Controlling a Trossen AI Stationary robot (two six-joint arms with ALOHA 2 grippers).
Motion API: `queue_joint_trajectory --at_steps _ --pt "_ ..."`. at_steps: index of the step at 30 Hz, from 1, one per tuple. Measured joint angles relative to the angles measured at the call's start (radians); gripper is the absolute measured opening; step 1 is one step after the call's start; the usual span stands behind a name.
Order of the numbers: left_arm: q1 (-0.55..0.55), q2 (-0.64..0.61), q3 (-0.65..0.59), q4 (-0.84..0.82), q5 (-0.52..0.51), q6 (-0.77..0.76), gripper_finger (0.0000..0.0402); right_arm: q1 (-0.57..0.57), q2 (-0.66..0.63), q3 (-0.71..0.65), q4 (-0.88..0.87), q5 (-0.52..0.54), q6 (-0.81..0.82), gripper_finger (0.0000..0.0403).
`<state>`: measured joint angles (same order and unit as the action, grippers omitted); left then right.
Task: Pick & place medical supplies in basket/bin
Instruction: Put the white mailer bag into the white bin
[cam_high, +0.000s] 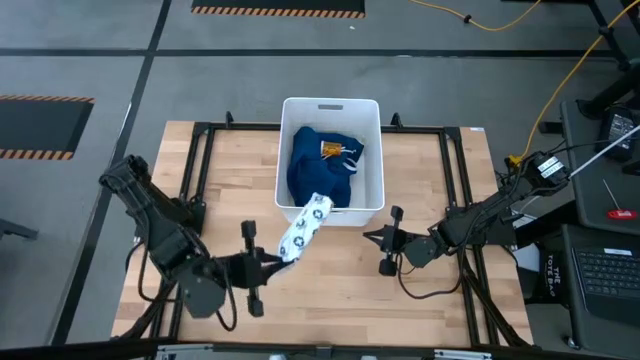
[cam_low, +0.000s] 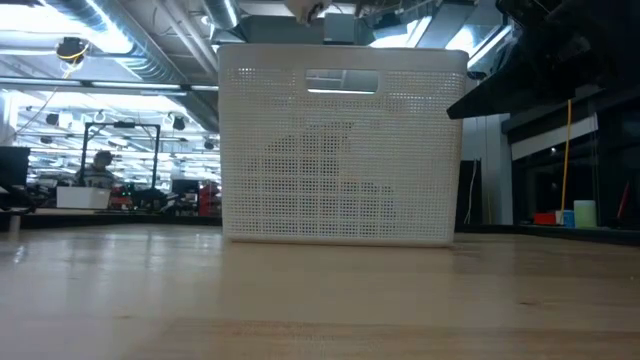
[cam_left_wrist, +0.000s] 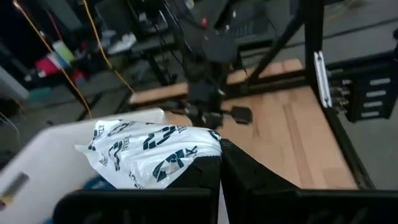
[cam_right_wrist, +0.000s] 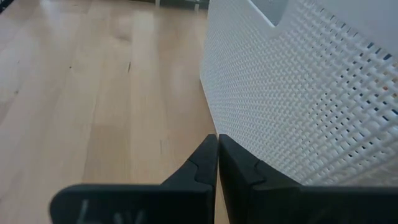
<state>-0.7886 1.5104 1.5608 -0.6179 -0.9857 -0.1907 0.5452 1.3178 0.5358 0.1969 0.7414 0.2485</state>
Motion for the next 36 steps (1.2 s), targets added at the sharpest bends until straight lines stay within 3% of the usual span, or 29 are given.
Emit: queue_joint_trajectory --at_steps 6,16,25,36 --pt "0.063 -0.045 0.000 0.033 -0.071 0.083 0.0001 -0.016 0.000 0.000 0.024 -0.001 -0.105 0.0018" --pt "0.276 -0.101 0.000 0.042 0.030 0.194 0.0001 -0.103 0.000 0.000 0.044 0.000 -0.154 0.0018" --pt "0.547 -0.103 0.000 0.136 0.355 0.355 0.0001 -0.169 0.000 0.000 0.044 -0.001 -0.153 0.0018" --pt "0.796 -0.043 0.000 0.151 0.662 0.361 0.0001 -0.183 0.000 0.000 0.031 -0.002 -0.146 0.0018"
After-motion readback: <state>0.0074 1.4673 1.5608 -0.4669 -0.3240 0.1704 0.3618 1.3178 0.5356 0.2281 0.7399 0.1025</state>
